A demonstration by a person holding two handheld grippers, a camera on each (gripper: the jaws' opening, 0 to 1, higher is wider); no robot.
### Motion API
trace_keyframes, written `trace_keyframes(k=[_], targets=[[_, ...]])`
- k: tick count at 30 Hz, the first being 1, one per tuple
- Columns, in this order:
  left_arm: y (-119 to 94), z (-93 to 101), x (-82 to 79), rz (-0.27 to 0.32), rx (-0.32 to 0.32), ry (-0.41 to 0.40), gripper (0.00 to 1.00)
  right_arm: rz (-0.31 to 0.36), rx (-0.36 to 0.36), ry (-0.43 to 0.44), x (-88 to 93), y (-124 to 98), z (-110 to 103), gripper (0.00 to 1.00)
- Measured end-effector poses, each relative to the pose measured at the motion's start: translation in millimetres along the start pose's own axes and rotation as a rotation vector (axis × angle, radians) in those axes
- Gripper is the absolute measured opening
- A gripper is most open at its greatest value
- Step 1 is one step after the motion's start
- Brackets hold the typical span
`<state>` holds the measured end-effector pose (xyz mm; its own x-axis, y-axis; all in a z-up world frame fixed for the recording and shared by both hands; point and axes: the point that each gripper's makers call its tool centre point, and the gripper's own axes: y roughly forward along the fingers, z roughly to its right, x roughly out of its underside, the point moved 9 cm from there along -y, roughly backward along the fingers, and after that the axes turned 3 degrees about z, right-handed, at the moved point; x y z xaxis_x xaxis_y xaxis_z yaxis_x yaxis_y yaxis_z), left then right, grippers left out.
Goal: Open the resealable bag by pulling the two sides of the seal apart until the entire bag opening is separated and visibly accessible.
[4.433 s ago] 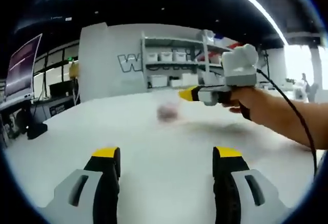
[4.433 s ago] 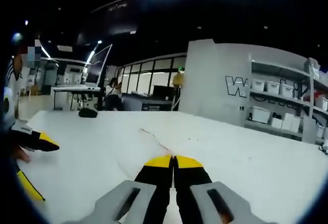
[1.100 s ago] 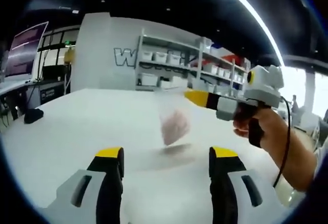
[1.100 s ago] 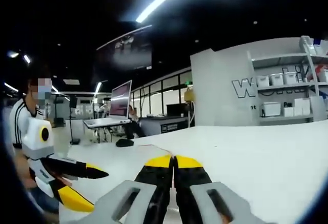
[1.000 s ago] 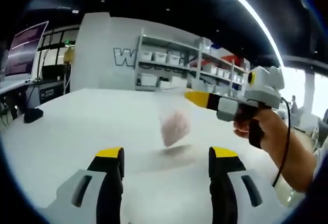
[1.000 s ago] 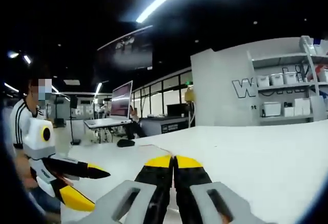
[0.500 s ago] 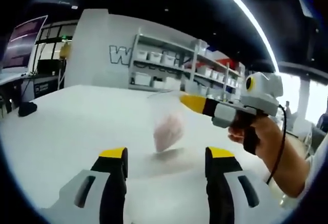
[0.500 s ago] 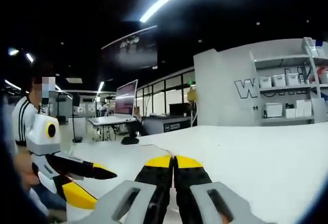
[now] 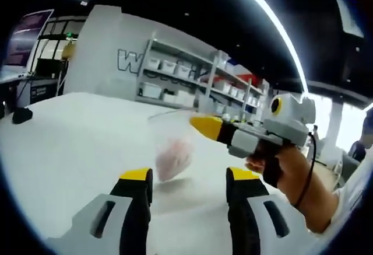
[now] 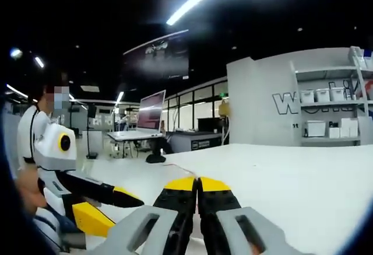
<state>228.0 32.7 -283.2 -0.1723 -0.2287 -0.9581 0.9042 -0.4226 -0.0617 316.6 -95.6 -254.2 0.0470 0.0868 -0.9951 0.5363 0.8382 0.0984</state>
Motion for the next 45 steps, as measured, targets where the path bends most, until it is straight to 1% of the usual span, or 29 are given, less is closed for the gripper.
trace_keyframes(k=[9,14,18,24,29,34,39,45], targets=[[-4,2.2,-1.6,0.012,0.043,-0.070,0.41,-0.018,-0.029,-0.021,2.6,-10,-13,0.00],[-6,4.1,-4.1,0.029,0.066,-0.105,0.34,-0.036,-0.045,-0.041,6.1,-16,-20,0.00],[-6,3.8,-5.0,0.041,0.073,-0.136,0.33,-0.047,-0.055,-0.044,7.2,-20,-23,0.00],[-7,1.8,-2.3,0.058,0.079,-0.207,0.30,-0.072,-0.064,-0.088,10.9,-31,-29,0.00],[-9,1.2,-0.5,0.090,0.092,-0.301,0.25,-0.091,-0.077,-0.170,13.8,-41,-41,0.00],[-17,1.6,2.1,0.111,0.105,-0.382,0.21,-0.102,-0.107,-0.291,15.6,-47,-54,0.00],[-22,5.4,5.0,0.104,0.125,-0.422,0.20,-0.104,-0.119,-0.282,17.4,-49,-57,0.00],[-23,4.3,6.5,0.107,0.124,-0.454,0.20,-0.103,-0.121,-0.271,19.0,-50,-58,0.00]])
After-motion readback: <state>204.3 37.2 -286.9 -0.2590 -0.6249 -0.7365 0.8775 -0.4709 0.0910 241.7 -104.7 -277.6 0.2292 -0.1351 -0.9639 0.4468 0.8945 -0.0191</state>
